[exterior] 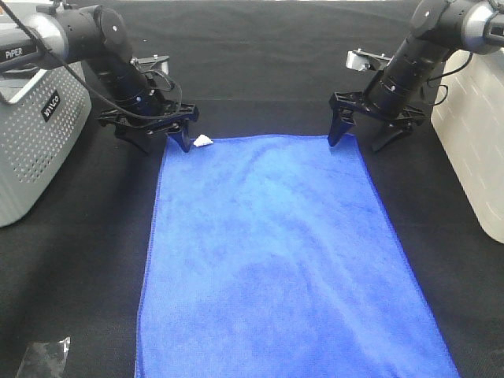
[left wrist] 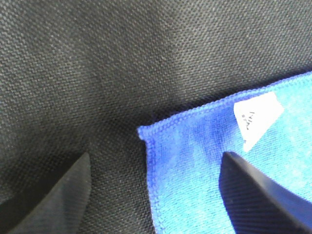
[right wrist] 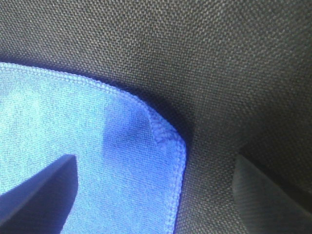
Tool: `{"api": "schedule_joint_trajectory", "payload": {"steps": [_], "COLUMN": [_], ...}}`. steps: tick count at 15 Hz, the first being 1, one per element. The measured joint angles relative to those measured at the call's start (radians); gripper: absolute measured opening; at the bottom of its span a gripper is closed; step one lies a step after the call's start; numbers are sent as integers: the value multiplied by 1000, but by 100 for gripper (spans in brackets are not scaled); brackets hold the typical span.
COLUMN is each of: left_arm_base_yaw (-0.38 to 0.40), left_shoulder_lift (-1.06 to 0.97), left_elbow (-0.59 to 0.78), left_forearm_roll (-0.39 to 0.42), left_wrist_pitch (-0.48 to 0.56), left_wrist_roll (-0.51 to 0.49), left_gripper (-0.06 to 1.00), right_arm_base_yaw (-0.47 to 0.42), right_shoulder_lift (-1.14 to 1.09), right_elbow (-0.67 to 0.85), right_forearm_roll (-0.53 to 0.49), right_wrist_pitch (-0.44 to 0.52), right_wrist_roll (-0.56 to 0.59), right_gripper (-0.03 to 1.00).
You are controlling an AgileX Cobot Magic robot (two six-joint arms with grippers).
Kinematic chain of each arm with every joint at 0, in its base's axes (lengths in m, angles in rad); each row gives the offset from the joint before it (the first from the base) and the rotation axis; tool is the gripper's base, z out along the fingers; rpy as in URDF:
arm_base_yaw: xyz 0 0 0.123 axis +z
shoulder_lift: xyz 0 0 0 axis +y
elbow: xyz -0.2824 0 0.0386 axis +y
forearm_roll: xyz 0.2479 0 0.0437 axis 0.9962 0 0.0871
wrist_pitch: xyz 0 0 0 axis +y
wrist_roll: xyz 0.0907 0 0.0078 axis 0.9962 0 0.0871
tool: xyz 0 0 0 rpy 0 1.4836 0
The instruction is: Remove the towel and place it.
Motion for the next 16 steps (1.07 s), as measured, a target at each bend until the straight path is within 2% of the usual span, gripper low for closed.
{"api": "schedule_joint_trajectory", "payload": {"steps": [3,7,10,11,13,16], "left_arm_base_yaw": [-8,-71,-87,-88,-88,-89], "left_shoulder_lift": [2,5,7,7,12,16], "left_elbow": [0,0,0,0,0,0], "left_forearm_roll": [-46,-98,-101,-100,-97,-57], "left_wrist_pitch": [-14,-47,-56,-58,-63,-72], "left_wrist_roll": [0,0,0,0,0,0], "left_gripper": [70,70,69,65,48,10], "right_arm_base_yaw": [6,73,80,80,81,81], "right_shoulder_lift": [9,20,21,22,23,31], "right_elbow": [-5,-11,-11,-11,-11,-11], "right_forearm_roll": [19,20,15,10,-26,-29], "right_wrist_pitch": [-1,-43,-51,-57,-68,-93], "right_wrist_roll": [-15,-40,-41,-41,-41,-41], "right_gripper": [85,83,79,75,57,15]}}
